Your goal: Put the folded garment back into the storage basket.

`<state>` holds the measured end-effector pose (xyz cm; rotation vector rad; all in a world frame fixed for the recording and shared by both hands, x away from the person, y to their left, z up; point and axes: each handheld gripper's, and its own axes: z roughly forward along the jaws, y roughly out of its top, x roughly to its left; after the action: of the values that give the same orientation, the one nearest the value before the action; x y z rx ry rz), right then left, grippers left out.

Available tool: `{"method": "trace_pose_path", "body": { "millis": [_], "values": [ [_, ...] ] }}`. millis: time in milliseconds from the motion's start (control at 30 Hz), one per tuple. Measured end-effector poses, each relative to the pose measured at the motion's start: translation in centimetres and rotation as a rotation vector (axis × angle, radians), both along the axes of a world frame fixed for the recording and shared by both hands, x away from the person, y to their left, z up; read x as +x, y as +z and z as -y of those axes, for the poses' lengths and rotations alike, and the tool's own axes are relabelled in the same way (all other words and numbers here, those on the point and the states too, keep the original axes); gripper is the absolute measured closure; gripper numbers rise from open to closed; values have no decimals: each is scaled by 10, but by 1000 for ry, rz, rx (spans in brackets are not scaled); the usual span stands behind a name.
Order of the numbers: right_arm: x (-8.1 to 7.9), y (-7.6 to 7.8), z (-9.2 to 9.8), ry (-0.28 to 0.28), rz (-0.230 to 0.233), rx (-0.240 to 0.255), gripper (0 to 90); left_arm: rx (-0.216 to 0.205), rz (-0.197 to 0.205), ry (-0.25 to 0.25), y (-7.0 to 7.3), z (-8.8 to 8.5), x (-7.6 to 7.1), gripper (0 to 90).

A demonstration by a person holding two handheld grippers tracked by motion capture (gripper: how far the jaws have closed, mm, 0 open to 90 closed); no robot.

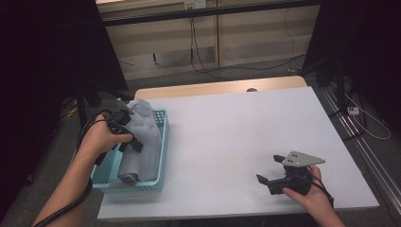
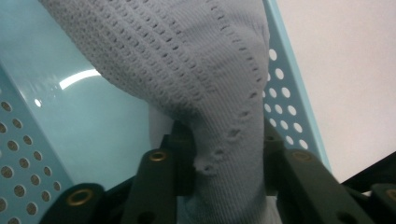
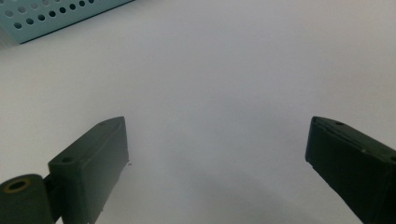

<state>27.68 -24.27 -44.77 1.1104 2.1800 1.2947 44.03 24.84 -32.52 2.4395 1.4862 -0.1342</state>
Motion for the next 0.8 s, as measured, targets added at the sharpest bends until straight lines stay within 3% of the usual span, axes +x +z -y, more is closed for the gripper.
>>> {"method": "trace_pose_path", "body": {
  "millis": [267,533,667,733,800],
  "values": [
    [0,0,0,1,-2,0,54,7,14,63,0,-20,3,555],
    [0,0,-1,1,0,0,54,13,85,123,5,-36,6,529],
    [0,-1,-1,2,-2,-2,54,7,143,131,12,-37,9,550],
    [0,0,-2,2,0,-2,54,-13,146,134,15,-36,10,566],
    [0,-1,-2,4,0,-3,54,-2,166,124,17,-33,12,567]
  ]
}}
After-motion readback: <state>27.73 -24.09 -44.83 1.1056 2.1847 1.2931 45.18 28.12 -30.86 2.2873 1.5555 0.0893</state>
